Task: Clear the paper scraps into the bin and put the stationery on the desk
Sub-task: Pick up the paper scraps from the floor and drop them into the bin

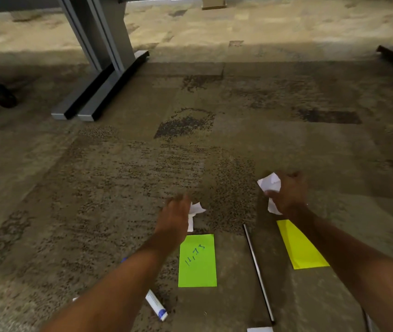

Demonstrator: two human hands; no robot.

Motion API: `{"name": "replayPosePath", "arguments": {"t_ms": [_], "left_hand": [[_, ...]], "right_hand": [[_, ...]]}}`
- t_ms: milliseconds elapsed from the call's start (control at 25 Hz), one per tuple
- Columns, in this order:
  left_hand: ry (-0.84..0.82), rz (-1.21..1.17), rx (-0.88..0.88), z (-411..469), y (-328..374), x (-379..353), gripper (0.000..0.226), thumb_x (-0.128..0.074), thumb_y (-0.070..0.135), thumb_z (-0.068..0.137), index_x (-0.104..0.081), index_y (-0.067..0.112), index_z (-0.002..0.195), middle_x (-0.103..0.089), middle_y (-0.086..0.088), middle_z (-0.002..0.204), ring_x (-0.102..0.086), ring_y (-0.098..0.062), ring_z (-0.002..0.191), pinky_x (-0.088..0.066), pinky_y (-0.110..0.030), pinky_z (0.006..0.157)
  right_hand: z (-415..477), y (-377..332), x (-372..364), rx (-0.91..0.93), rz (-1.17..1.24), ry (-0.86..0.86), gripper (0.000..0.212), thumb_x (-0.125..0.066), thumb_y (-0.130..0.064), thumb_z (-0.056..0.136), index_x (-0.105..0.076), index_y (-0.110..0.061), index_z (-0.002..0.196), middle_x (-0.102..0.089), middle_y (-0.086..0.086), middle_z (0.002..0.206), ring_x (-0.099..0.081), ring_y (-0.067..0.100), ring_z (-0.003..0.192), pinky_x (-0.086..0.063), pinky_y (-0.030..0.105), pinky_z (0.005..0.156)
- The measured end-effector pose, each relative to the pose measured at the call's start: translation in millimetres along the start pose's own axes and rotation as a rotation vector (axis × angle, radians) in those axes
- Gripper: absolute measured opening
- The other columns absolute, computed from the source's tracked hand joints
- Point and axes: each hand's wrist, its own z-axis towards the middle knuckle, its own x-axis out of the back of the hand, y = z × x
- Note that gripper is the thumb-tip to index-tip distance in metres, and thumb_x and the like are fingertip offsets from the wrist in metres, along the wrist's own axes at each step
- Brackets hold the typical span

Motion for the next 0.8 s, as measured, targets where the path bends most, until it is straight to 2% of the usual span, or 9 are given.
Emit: {"name": "replayPosePath", "arguments": {"t_ms": [120,200,280,360,400,480,600,680,800], "left_hand": [[0.002,-0.106,0.102,9,8,7,0.026,-0.049,-0.008,0.080,-0.054,-0.001,0.105,-0.060,-0.018,0.112,-0.052,-0.036,0.109,-0.044,-0.046,0.086],[0.008,-0.134,0.118,8,11,8,0.023,-0.050,-0.009,0.078,-0.054,0.002,0.098,-0.059,-0.017,0.112,-0.052,-0.036,0.109,-0.044,-0.045,0.088],[0.048,-0.192,0.102,2,11,7,0.022,-0.050,-0.010,0.077,-0.053,0.007,0.090,-0.060,-0.018,0.107,-0.054,-0.037,0.102,-0.042,-0.042,0.080],[0.089,-0.213,0.064,1,9,3,0.024,-0.053,-0.011,0.074,-0.049,0.011,0.083,-0.061,-0.021,0.099,-0.056,-0.039,0.095,-0.040,-0.042,0.074],[0.088,-0.223,0.073,2,7,3,0.023,-0.058,-0.009,0.075,-0.048,0.011,0.081,-0.062,-0.021,0.097,-0.057,-0.039,0.093,-0.041,-0.042,0.073],[0.090,-0.271,0.158,8,5,4,0.018,-0.070,0.001,0.075,-0.054,0.010,0.078,-0.064,-0.020,0.093,-0.060,-0.037,0.089,-0.045,-0.042,0.072],[0.080,-0.485,0.299,15,0,4,0.025,-0.076,0.000,0.070,-0.054,0.012,0.069,-0.061,-0.014,0.078,-0.058,-0.024,0.075,-0.041,-0.032,0.060],[0.101,-0.690,0.371,14,-2,7,0.021,-0.074,-0.007,0.070,-0.062,0.004,0.083,-0.062,-0.013,0.082,-0.057,-0.021,0.077,-0.043,-0.028,0.062],[0.144,-0.975,0.476,7,-4,15,0.043,-0.071,-0.014,0.069,-0.062,-0.004,0.110,-0.066,-0.015,0.102,-0.063,-0.026,0.088,-0.053,-0.037,0.076]], "right_hand": [[2,6,1,-0.054,-0.012,-0.031,0.059,-0.072,-0.023,0.082,-0.048,-0.003,0.132,-0.050,0.022,0.136,-0.042,0.036,0.129,-0.030,0.042,0.110],[4,10,2,0.020,0.041,-0.046,0.050,-0.071,-0.018,0.081,-0.055,-0.003,0.127,-0.056,0.021,0.130,-0.048,0.035,0.123,-0.036,0.042,0.108],[3,13,5,0.073,0.082,-0.051,0.040,-0.070,-0.012,0.081,-0.061,-0.003,0.119,-0.061,0.019,0.124,-0.053,0.034,0.119,-0.039,0.040,0.105],[1,14,9,0.095,0.119,-0.032,0.033,-0.070,-0.004,0.080,-0.064,0.001,0.113,-0.062,0.022,0.119,-0.057,0.034,0.114,-0.042,0.025,0.097],[0,15,11,0.091,0.166,-0.012,0.032,-0.070,0.001,0.079,-0.065,0.004,0.111,-0.062,0.024,0.118,-0.058,0.035,0.111,-0.040,0.014,0.087],[-2,15,16,0.058,0.251,0.022,0.033,-0.070,0.007,0.077,-0.064,0.006,0.110,-0.060,0.026,0.119,-0.057,0.036,0.111,-0.035,0.006,0.071],[-6,16,22,0.085,0.263,0.090,0.033,-0.070,0.004,0.078,-0.066,0.003,0.110,-0.056,0.025,0.123,-0.052,0.035,0.116,-0.034,0.018,0.086],[-9,11,28,0.099,0.290,0.139,0.033,-0.072,0.001,0.077,-0.066,0.000,0.109,-0.056,0.023,0.123,-0.052,0.034,0.115,-0.035,0.027,0.095],[-15,3,41,0.035,0.419,0.224,0.034,-0.077,-0.003,0.074,-0.068,-0.003,0.107,-0.057,0.021,0.122,-0.053,0.032,0.114,-0.042,0.041,0.101]]}}
